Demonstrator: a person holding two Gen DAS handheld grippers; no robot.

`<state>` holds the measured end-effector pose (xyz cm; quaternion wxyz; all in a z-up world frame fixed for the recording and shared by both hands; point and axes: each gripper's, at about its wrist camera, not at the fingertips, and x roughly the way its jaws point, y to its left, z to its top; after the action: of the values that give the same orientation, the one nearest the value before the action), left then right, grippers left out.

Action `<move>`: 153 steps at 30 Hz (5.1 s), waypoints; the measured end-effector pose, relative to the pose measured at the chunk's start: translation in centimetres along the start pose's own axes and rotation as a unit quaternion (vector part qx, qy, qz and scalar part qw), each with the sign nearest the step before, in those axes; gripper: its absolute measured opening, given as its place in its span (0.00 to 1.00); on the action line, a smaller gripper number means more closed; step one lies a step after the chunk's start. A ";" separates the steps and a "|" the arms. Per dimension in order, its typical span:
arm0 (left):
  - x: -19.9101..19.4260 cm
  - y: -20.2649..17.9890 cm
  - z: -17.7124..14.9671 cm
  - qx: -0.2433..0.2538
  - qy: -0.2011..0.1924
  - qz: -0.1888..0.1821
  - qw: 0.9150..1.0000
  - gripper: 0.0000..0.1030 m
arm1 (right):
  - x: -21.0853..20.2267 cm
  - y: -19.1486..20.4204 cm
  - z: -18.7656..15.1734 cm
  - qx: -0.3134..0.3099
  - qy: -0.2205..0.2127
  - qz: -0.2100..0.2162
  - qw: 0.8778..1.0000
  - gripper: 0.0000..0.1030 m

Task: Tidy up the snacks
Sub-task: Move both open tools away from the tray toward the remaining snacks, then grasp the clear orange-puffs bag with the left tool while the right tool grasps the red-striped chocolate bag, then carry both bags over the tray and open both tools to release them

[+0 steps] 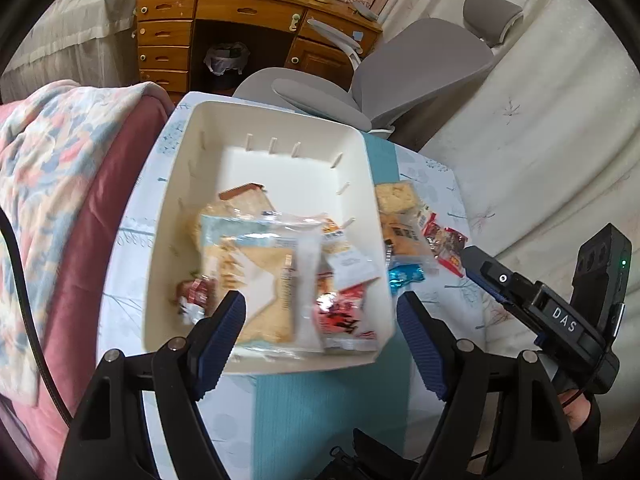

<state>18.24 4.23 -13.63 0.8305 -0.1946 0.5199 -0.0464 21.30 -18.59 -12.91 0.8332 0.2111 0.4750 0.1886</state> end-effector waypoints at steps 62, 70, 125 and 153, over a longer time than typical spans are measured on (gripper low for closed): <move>24.3 -16.2 5.5 -0.167 0.106 0.166 0.966 0.89 | 4.9 -21.5 4.7 -0.136 0.015 -0.217 0.966 0.78; 26.4 -16.5 6.2 -0.113 0.105 0.232 0.961 0.89 | 6.7 -22.9 4.9 -0.122 0.029 -0.217 0.968 0.78; 23.5 -17.3 -1.6 -0.041 0.183 0.231 0.955 0.77 | 1.5 -21.1 1.9 -0.101 0.076 -0.140 0.982 0.41; 5.8 -20.4 2.6 0.082 0.061 0.103 0.989 0.77 | -7.1 -8.2 1.8 -0.117 -0.033 -0.075 0.990 0.42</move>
<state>25.77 -15.42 -9.95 0.8105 -0.0682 0.5816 -0.0146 20.40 -29.42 -11.44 0.8792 0.0820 0.4366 0.1725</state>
